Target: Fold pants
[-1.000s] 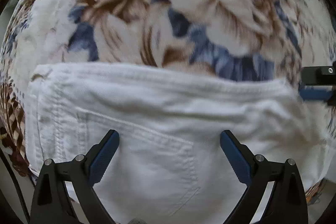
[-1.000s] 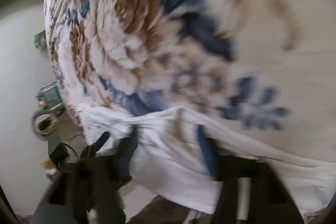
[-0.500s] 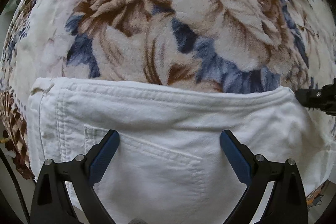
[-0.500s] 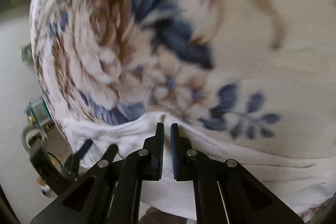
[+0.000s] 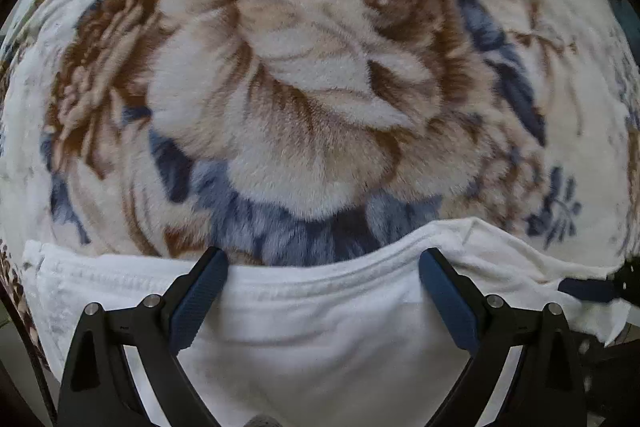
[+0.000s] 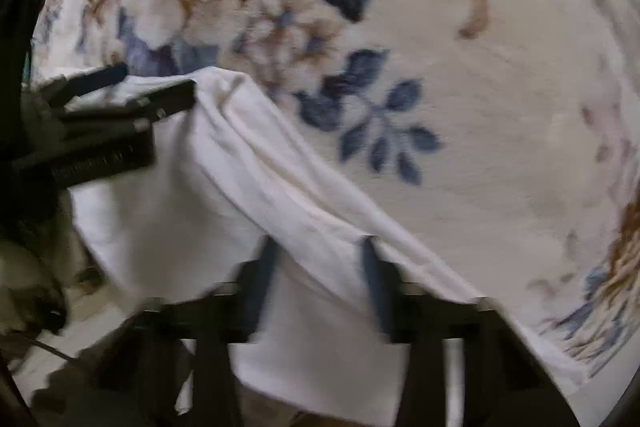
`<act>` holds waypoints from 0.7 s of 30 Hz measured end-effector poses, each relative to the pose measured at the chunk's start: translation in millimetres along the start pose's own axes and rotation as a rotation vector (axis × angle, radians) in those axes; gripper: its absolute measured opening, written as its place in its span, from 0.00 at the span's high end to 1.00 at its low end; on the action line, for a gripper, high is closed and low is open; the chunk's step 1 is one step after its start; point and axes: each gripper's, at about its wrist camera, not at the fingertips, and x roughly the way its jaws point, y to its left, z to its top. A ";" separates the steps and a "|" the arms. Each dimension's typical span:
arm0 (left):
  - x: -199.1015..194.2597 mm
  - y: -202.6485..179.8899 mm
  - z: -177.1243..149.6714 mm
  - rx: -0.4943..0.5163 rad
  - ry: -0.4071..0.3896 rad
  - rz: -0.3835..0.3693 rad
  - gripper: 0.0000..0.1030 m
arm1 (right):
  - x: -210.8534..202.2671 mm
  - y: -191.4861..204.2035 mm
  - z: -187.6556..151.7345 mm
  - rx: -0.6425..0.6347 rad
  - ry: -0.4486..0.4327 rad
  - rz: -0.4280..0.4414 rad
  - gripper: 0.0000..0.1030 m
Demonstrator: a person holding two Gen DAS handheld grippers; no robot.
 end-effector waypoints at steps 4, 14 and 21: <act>8.4 1.1 3.7 -0.016 -0.003 -0.019 0.00 | -0.1 -33.9 -7.1 0.213 -0.075 0.072 0.91; 25.3 47.5 33.3 -0.108 -0.008 -0.036 0.00 | 1.1 -77.0 -21.6 0.428 -0.129 0.052 1.00; -19.3 77.7 17.2 -0.161 -0.104 0.054 0.00 | -48.5 -62.1 -10.9 0.341 -0.215 0.245 0.56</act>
